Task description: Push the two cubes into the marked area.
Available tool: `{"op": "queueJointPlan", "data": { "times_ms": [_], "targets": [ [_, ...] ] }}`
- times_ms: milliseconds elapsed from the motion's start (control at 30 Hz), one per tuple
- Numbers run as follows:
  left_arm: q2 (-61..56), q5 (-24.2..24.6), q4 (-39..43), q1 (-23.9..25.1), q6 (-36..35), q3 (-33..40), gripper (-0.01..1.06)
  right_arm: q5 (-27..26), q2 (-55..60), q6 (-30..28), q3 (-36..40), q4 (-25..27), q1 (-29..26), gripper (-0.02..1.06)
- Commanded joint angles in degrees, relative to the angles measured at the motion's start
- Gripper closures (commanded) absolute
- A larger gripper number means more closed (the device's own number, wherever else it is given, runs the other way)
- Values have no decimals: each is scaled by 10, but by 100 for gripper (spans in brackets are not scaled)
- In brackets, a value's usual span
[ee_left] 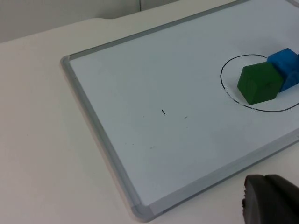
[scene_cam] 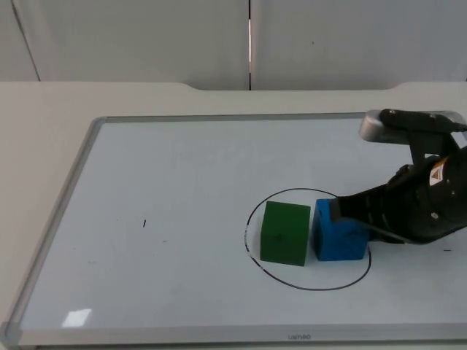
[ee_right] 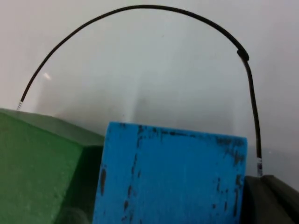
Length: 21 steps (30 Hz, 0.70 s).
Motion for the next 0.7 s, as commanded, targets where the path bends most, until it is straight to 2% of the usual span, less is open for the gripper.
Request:
{"op": "queueJointPlan", "data": {
  "times_ms": [0, 133, 167, 333, 433, 500, 533, 667],
  "targets": [
    [-2, 0, 3, -2, -1, 2, 105, 6, -3, -15, -3, -3, 1, 105],
    [-2, 0, 3, -2, -1, 2, 105, 29, -37, -75, -3, -3, -15, 105],
    [-2, 0, 3, -2, -1, 2, 105, 29, -37, -75, -3, -3, -15, 105],
    [-2, 0, 3, -2, -1, 2, 105, 81, -143, -123, -3, -6, -59, 105],
    [-2, 0, 3, -2, -1, 2, 105, 104, -198, -147, -3, -18, -67, 105],
    [-2, 0, 3, -2, -1, 2, 105, 124, -258, -149, -3, -48, -67, 105],
    [-2, 0, 3, -2, -1, 2, 105, 124, -258, -149, -3, -48, -67, 105],
    [-2, 0, 3, -2, -1, 2, 105, 170, -382, -149, -3, -68, -65, 105]
  ]
}}
